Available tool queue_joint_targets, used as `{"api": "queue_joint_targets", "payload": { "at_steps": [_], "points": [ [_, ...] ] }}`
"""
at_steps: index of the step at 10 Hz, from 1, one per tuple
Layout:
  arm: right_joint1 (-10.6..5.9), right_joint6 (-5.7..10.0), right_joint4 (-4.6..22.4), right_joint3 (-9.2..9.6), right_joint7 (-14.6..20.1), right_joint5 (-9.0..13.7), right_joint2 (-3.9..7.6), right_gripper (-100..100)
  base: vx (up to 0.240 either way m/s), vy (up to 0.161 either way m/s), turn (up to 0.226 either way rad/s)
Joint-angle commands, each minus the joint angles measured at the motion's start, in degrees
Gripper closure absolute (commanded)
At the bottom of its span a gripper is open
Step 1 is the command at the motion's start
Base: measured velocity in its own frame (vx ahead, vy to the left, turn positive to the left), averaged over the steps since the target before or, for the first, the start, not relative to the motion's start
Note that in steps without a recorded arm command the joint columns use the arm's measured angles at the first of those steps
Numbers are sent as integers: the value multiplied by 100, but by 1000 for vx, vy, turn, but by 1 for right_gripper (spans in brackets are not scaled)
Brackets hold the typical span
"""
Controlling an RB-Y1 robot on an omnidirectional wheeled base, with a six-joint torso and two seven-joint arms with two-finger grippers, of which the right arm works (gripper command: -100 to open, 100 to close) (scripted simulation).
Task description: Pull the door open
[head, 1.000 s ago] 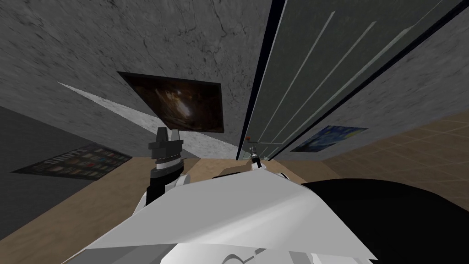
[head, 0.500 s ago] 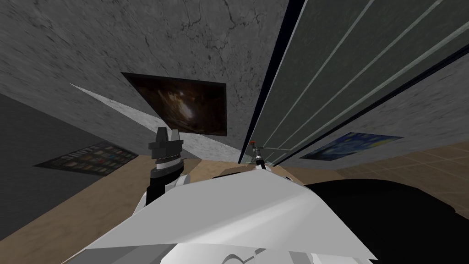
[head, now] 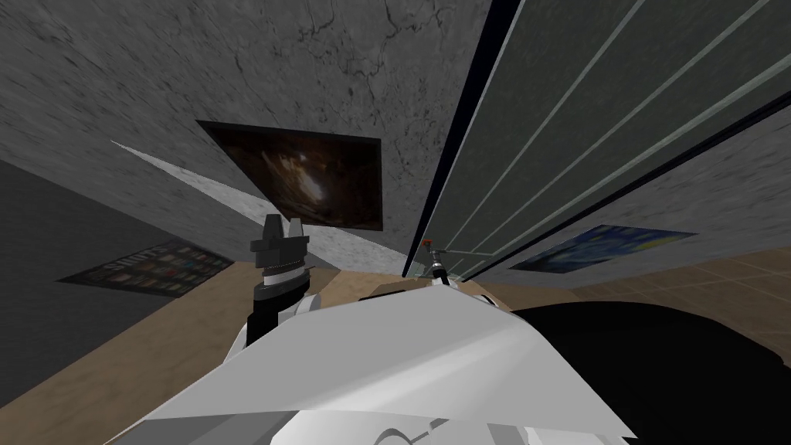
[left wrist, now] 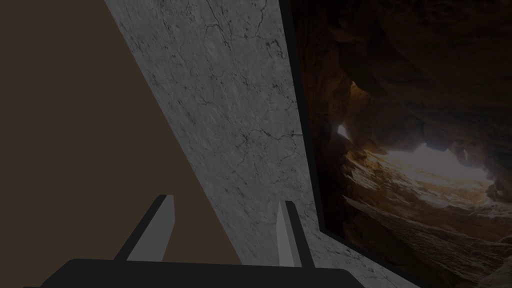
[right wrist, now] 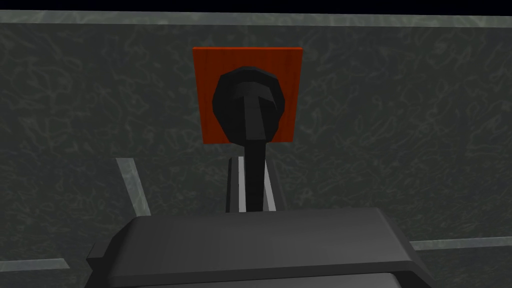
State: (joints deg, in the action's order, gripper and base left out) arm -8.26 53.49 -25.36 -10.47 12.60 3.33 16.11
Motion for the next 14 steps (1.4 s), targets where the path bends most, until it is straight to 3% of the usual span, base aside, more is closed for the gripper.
{"api": "queue_joint_targets", "payload": {
  "at_steps": [1, 5, 14],
  "points": [
    [-5, 6, -10, -1, 1, 1, 2, 100, -6, 1, 3],
    [21, 27, -4, 60, 70, -34, 39, 100, -23, -5, 24],
    [179, 252, -9, 475, 559, -272, 315, 100, -207, -55, 118]
  ]
}}
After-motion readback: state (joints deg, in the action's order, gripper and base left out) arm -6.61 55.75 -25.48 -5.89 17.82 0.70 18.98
